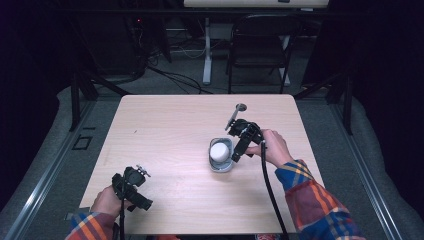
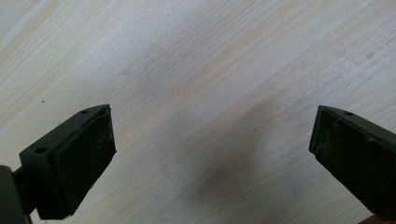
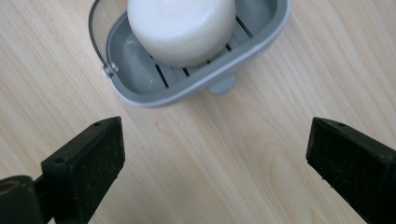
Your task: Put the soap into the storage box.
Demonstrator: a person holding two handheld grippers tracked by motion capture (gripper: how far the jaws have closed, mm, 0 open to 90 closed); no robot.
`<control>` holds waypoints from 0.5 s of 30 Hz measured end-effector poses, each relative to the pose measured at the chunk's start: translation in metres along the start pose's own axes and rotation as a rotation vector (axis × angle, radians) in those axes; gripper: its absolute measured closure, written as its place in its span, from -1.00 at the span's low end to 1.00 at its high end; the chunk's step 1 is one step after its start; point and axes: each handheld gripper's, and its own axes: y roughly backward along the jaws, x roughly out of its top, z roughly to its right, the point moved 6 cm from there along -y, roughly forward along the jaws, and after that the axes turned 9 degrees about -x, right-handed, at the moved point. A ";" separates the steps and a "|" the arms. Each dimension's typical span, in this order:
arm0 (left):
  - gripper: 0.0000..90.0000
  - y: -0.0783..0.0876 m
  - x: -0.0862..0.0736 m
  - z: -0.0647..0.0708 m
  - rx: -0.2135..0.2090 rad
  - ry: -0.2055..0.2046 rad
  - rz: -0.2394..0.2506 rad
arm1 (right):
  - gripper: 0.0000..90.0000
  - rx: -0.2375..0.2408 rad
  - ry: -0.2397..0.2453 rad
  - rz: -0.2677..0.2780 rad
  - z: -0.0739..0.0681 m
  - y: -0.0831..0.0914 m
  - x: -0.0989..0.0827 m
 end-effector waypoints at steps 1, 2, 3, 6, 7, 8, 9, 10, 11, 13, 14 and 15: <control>-1.00 0.000 0.000 0.000 -0.001 0.000 -0.003 | -0.91 -0.006 0.002 -0.004 0.002 0.002 -0.004; -1.00 0.000 0.000 0.000 -0.001 0.000 -0.003 | -0.92 -0.006 -0.002 -0.005 0.002 0.003 -0.007; -1.00 0.000 0.000 0.000 0.000 0.000 -0.002 | -0.93 -0.006 -0.011 0.000 0.003 0.004 -0.010; -1.00 0.000 0.000 0.000 0.001 0.001 -0.001 | -0.95 -0.010 -0.017 0.000 0.006 0.006 -0.018; -1.00 0.000 0.000 0.000 0.001 0.000 -0.001 | -0.96 -0.006 -0.022 -0.002 0.007 0.006 -0.021; -1.00 0.000 0.000 0.000 0.000 0.000 -0.001 | -0.97 -0.010 -0.029 -0.001 0.008 0.006 -0.025; -1.00 0.000 0.000 0.000 0.000 0.000 -0.001 | -0.98 -0.010 -0.031 -0.004 0.008 0.006 -0.027; -1.00 0.000 0.000 0.000 0.001 0.001 -0.001 | -0.98 -0.016 -0.034 -0.004 0.009 0.006 -0.031; -1.00 0.000 0.000 0.000 0.001 0.001 -0.001 | -0.99 -0.022 -0.031 -0.010 0.010 0.007 -0.033; -1.00 0.000 0.000 0.000 0.001 0.001 -0.001 | -1.00 -0.018 -0.036 -0.010 0.009 0.007 -0.038; -1.00 0.000 0.000 0.000 0.001 0.001 0.000 | -1.00 -0.020 -0.046 -0.005 0.009 0.007 -0.042; -1.00 0.000 0.000 0.000 0.001 0.001 0.000 | -1.00 -0.024 -0.041 -0.013 0.010 0.007 -0.045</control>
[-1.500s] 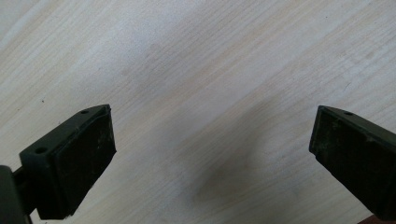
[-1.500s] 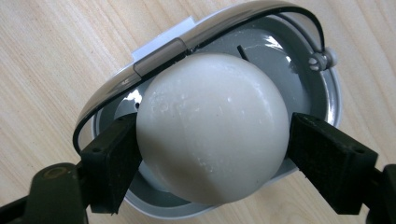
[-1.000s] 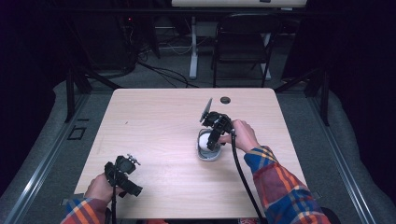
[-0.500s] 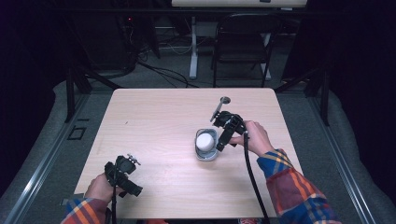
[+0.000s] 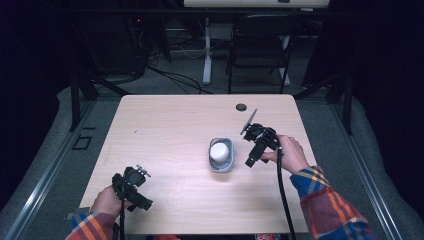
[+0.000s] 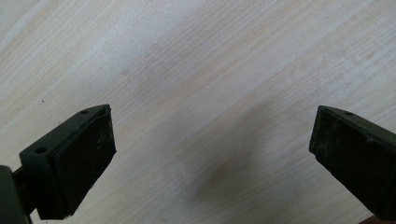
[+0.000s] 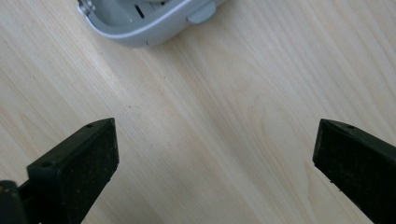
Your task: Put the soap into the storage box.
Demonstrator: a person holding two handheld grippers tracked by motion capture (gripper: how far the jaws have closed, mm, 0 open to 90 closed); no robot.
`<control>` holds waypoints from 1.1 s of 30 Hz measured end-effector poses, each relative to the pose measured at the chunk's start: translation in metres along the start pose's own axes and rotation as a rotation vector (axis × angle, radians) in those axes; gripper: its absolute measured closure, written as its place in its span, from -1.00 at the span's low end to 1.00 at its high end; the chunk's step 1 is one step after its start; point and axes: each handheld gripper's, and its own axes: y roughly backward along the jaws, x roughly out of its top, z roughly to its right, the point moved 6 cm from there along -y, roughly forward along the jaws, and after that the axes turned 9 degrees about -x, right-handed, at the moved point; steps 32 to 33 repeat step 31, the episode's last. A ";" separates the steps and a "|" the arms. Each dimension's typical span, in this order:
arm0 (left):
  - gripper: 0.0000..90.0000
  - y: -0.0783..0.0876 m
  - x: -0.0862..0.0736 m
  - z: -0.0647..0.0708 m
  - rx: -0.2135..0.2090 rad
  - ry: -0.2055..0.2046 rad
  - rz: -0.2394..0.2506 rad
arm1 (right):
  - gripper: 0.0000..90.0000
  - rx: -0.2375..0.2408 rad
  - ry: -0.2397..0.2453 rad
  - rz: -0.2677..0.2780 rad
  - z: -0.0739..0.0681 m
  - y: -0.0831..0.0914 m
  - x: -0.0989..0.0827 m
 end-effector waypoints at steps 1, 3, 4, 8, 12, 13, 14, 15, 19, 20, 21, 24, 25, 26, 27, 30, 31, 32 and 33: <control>-1.00 0.000 0.000 0.000 0.000 0.000 0.000 | -1.00 -0.005 -0.001 -0.006 0.001 0.000 -0.003; -1.00 0.000 0.000 0.000 0.000 -0.001 0.000 | -1.00 -0.005 -0.003 -0.004 0.002 -0.001 -0.009; -1.00 0.000 0.000 0.000 0.000 -0.001 0.000 | -1.00 -0.005 -0.003 -0.004 0.002 -0.001 -0.009; -1.00 0.000 0.000 0.000 0.001 -0.002 0.000 | -1.00 -0.018 -0.015 -0.032 0.004 -0.007 -0.029; -1.00 0.000 0.000 0.000 0.002 -0.001 -0.001 | -1.00 -0.014 -0.039 -0.043 0.004 -0.014 -0.047; -1.00 0.000 0.000 0.000 0.002 -0.001 -0.001 | -1.00 -0.012 -0.049 -0.046 0.004 -0.016 -0.052; -1.00 0.000 0.000 0.000 0.002 0.000 -0.001 | -1.00 -0.009 -0.049 -0.056 0.004 -0.018 -0.056; -1.00 0.000 0.000 0.000 0.002 -0.001 -0.002 | -1.00 -0.008 -0.054 -0.065 0.003 -0.020 -0.061; -1.00 0.000 0.000 0.000 0.003 -0.003 -0.003 | -1.00 -0.019 -0.065 -0.083 0.003 -0.026 -0.078; -1.00 0.000 0.000 0.000 0.003 -0.003 -0.003 | -1.00 -0.010 -0.069 -0.088 0.002 -0.028 -0.083; -1.00 0.000 0.000 0.000 0.002 -0.003 -0.004 | -1.00 -0.006 -0.084 -0.080 0.001 -0.032 -0.087; -1.00 0.000 0.000 0.000 0.003 -0.005 -0.004 | -1.00 0.000 -0.065 -0.128 0.003 -0.039 -0.100; -1.00 0.000 0.000 0.000 0.003 -0.006 -0.003 | -1.00 0.001 -0.097 -0.117 0.001 -0.041 -0.101; -1.00 0.000 0.000 0.000 0.003 -0.006 -0.003 | -1.00 0.000 -0.085 -0.123 0.001 -0.043 -0.103; -1.00 0.000 0.000 0.000 0.002 -0.007 -0.003 | -1.00 -0.005 -0.097 -0.127 0.001 -0.044 -0.104; -1.00 0.000 0.000 0.001 0.002 -0.008 -0.003 | -1.00 -0.007 -0.098 -0.137 0.001 -0.046 -0.105; -1.00 0.000 0.000 0.001 0.002 -0.008 -0.003 | -1.00 -0.016 -0.071 -0.156 0.003 -0.046 -0.105; -1.00 0.000 0.000 0.001 0.002 -0.008 -0.003 | -1.00 -0.016 -0.071 -0.156 0.003 -0.046 -0.105; -1.00 0.000 0.000 0.001 0.002 -0.008 -0.003 | -1.00 -0.016 -0.071 -0.156 0.003 -0.046 -0.105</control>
